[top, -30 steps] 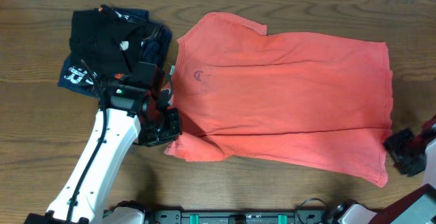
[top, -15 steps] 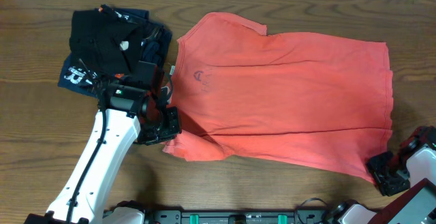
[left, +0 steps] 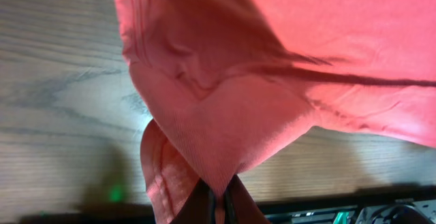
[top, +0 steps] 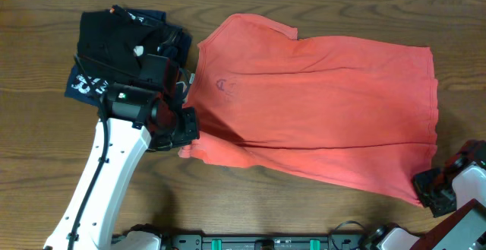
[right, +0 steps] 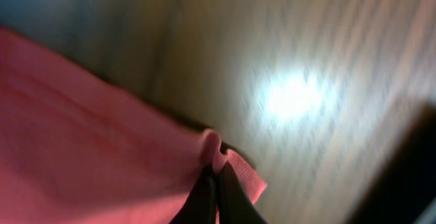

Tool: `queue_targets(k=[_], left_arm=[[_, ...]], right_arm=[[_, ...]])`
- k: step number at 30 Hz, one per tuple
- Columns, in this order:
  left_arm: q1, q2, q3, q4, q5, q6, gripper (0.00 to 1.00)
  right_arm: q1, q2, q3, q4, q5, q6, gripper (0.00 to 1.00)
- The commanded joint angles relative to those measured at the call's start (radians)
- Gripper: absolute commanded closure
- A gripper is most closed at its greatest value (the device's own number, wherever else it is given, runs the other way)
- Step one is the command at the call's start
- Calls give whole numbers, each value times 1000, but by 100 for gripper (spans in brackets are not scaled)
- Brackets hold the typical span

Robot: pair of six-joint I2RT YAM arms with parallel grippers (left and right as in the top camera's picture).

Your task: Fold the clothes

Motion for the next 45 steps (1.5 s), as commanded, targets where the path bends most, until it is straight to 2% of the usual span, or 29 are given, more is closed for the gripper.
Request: queue_targets(k=[1,7,13,21,27,36,45], left_arm=[[-2,-8,24,-32,-35,26,94],[-2,-10,24,-125,-34,24,94],[-2,-10,24,-158,-43,27,94],[-1,-7,24,117,-46,107,94],[-2,6,24,310,-58,173,94],[-2,90,24,493,-76,319,94],[-2,227,24,649,-76,353,94]], right_arm=[[-5,-16,81,-81,-13,-8,99],[-2,-57,338,-329,-66,-50,99],[-2,-125,417,-370,-82,-75,99],[20,-98,416,-184,-274,-74,99],[57,-10,416,-6,-328,-3,99],[114,161,416,241,-418,-3,99],[115,214,416,318,-414,-7,99]])
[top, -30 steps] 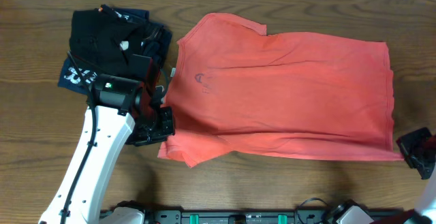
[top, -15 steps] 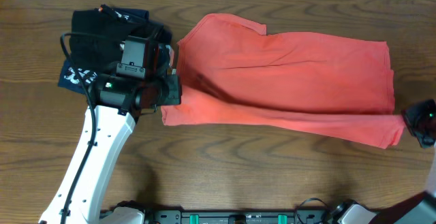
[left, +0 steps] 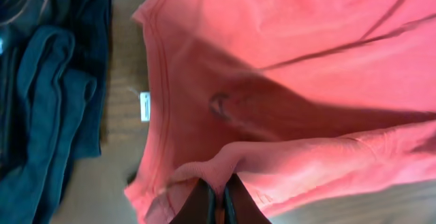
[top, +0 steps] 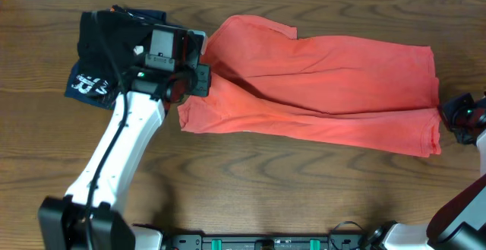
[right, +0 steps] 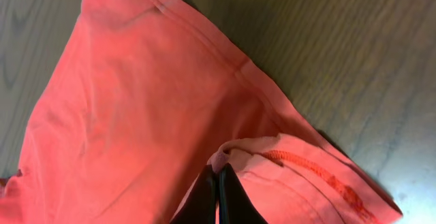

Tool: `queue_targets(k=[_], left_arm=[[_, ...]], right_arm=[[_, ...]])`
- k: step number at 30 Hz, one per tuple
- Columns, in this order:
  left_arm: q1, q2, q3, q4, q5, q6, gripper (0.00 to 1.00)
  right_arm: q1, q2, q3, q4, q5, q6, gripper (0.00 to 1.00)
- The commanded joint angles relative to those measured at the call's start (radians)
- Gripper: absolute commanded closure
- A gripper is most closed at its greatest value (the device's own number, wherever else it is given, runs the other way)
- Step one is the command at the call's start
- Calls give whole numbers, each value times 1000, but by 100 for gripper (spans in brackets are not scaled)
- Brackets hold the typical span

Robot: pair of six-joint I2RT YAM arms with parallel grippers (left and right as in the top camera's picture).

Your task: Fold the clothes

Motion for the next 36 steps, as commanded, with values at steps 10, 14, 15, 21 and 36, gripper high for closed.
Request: queue_targets(k=[10,14,15,21,36], left_arm=[[-2,79,15,111,-15,42,87],[-2,77,15,92,-15,41,37],[-2,74,15,79,-15,41,32],[-2,64,15,-76,-14,41,26],[-2,72,-206,-206,-15,-23,26]], right_arm=[[7,7,10,42,4,8,85],[4,6,10,35,-23,-95,51],[3,6,10,27,-23,-104,51],[-13,6,10,-99,-59,-114,51],[-13,6,-140,-226,201,-66,52]])
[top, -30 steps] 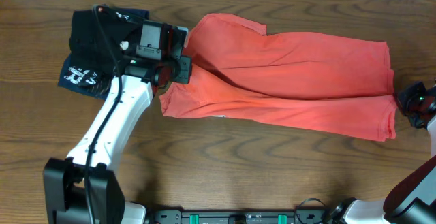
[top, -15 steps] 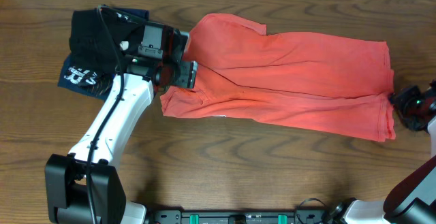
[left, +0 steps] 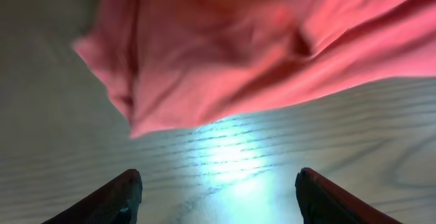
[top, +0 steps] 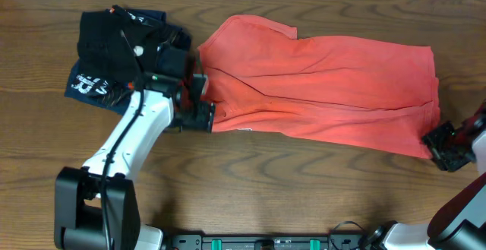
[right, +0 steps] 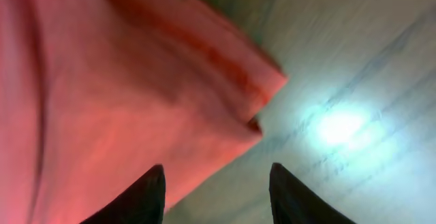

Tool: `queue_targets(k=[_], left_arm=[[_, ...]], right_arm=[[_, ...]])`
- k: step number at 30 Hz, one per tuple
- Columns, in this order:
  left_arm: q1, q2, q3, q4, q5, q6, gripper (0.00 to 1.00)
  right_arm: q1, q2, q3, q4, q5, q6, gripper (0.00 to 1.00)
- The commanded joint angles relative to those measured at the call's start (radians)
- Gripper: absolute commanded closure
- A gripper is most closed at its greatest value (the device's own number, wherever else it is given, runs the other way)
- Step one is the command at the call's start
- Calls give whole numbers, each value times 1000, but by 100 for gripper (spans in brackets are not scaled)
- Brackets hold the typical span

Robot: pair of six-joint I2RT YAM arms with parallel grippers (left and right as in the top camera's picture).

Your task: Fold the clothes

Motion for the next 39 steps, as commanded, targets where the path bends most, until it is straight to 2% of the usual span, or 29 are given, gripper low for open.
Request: queue_targets(k=[1,5,7,9,11,12,13,19,22,23,24,26,27,34,37,39], left_arm=[[-2,4,-79,48,-16,-17,26],[-2,8,-135,122,-25,-17,27],[-2,8,-150,146,-50,-17,35],[-2,9,-152,151,-88,-16,54],[-1,9,-152,151,-132,-17,76],[-1,9,-152,149,-153,-17,90],[-1,9,-152,148,-172,-17,94],[12,5,-146,134,-225,-32,94],[34,-3,-138,114,-248,-41,94],[43,-5,-137,113,-264,-51,94],[53,-7,-137,114,-266,-59,94],[69,-9,-137,116,-250,-66,94],[72,-9,-137,118,-233,-66,94],[71,-9,-137,121,-209,-66,94],[71,-9,-137,120,-143,-65,94],[71,-9,-137,120,-68,-66,79]], right_arm=[[-5,4,-92,101,5,20,53],[-6,4,-191,249,-77,24,58],[-6,4,-209,275,-83,28,81],[-9,3,-203,274,-83,28,96],[-18,-3,-185,259,-82,28,99],[-24,-7,-172,245,-83,28,99],[-30,-13,-154,225,-83,28,99],[-66,-30,-4,16,-49,-9,97],[-68,-30,51,-71,95,-22,95],[-68,-30,59,-81,137,-16,93],[-68,-30,61,-80,134,-9,87],[-68,-30,61,-78,66,-3,78],[-66,-29,61,-82,45,-5,69],[-65,-29,43,-127,45,-7,61],[-65,-29,18,-140,108,-6,57],[-66,-29,1,-136,164,13,56]])
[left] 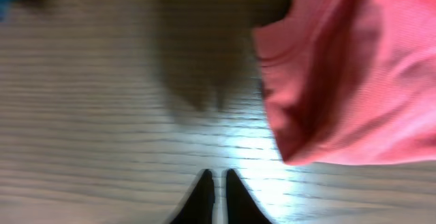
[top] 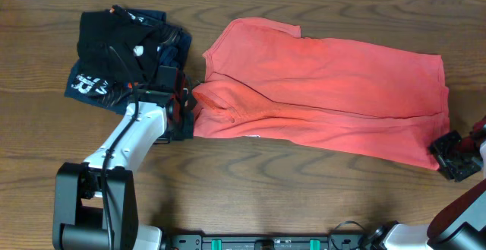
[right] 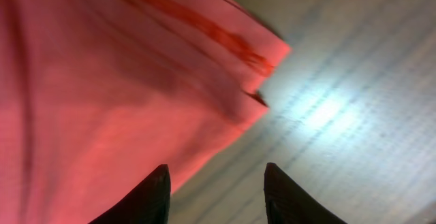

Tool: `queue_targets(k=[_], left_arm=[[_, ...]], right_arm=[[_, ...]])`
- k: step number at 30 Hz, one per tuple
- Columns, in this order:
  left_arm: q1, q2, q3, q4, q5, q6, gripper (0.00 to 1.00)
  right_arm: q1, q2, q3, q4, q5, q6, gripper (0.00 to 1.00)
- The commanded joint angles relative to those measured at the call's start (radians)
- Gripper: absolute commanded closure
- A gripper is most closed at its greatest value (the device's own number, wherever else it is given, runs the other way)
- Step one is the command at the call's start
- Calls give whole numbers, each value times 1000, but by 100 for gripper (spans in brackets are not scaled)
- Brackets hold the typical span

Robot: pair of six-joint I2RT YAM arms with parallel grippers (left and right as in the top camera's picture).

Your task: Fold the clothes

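An orange-red shirt [top: 326, 90] lies on the wooden table [top: 266, 197], folded lengthwise into a long band. My left gripper [top: 184, 115] sits at the band's left end, beside the collar. In the left wrist view the left gripper [left: 218, 181] is shut on nothing, over bare wood, with the shirt's edge [left: 340, 81] up to the right. My right gripper [top: 453, 157] rests off the band's lower right corner. In the right wrist view the right gripper [right: 218, 186] is open, with the shirt's hem corner [right: 122, 81] just ahead of it.
A pile of dark folded clothes [top: 121, 45] lies at the back left, just beyond the left arm. The table's front edge carries a rail with green fittings [top: 250, 242].
My left gripper was open at the band's front left edge; it is now shut and empty a little further left. The shirt has shifted slightly to the right. The right gripper stays open at the lower right corner.
Both grippers were shut on the near corners of the widely spread shirt. Then they held those corners over the far side, doubling the shirt. Then both stood open beside the folded band. Now the left is shut on nothing and the band lies flat.
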Motion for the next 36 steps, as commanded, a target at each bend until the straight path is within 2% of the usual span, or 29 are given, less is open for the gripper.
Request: queue_targets(k=[1,3,5,12,16,19,23,26,29,32,36], left_arm=[[1,-10,10,-2,139,-13,73],[1,-10,10,-3,196,-13,62],[0,-10,10,-2,243,-13,57],[0,-10,9,-1,265,-13,54],[0,-10,6,-3,265,-13,54],[0,-10,-3,-3,265,-13,54],[0,-10,-18,2,265,-13,54],[0,-10,-23,2,264,-13,54],[0,-10,-23,6,264,-13,54],[0,-10,-23,10,264,-13,54],[0,-10,-24,9,264,-13,54]], right_arm=[[-9,-14,-33,0,105,29,56],[-11,-14,-48,12,128,44,57],[-10,-14,-74,42,135,50,59],[-11,-14,-173,177,135,76,70],[-11,-14,-177,195,135,76,78],[-11,-14,-177,212,134,76,77],[-11,-14,-177,237,117,76,66],[-13,-14,-177,246,58,65,67],[-27,-15,-174,274,-100,-32,68],[-48,-16,-169,271,-209,-68,67],[-93,-18,-169,244,-232,-67,66]])
